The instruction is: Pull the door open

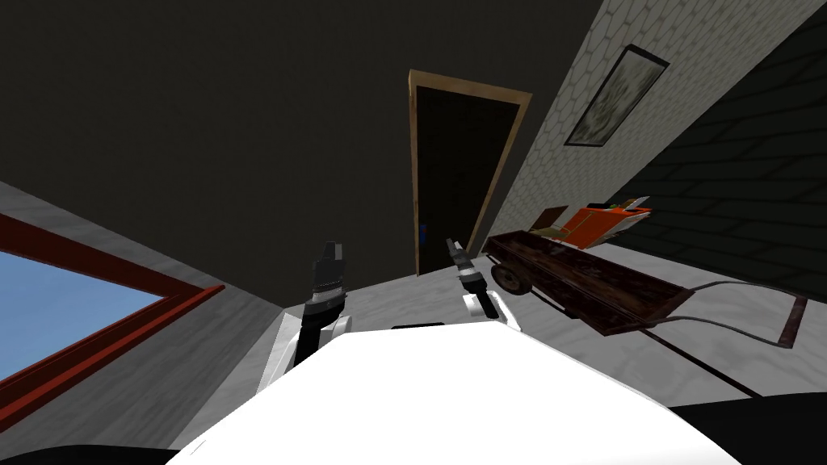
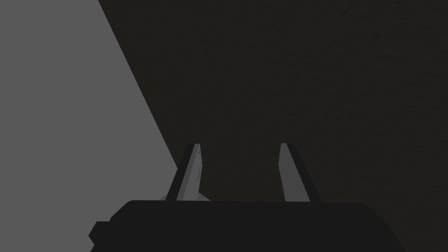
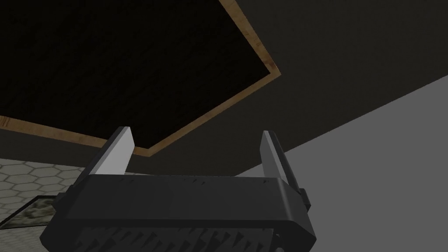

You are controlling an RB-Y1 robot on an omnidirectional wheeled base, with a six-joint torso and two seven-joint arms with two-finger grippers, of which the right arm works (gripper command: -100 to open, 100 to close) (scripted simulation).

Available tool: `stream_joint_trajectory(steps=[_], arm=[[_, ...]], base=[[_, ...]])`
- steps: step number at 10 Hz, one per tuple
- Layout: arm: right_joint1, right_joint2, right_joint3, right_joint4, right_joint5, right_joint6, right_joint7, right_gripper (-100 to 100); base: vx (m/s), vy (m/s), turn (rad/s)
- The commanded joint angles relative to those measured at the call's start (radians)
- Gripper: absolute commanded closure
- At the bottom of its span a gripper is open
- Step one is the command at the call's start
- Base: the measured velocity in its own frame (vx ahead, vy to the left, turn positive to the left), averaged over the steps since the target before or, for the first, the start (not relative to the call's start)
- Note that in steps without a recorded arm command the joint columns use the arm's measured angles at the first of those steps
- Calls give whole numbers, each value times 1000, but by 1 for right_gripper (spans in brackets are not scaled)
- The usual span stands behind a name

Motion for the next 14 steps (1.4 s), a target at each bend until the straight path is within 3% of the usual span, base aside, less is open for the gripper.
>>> stream_joint_trajectory(steps=[1, 14], arm=[[-18, -9, -2, 36, 18, 4, 20, -100], [-142, -50, -7, 321, 164, 15, 184, -100]], base=[[94, 22, -32], [99, 27, -31]])
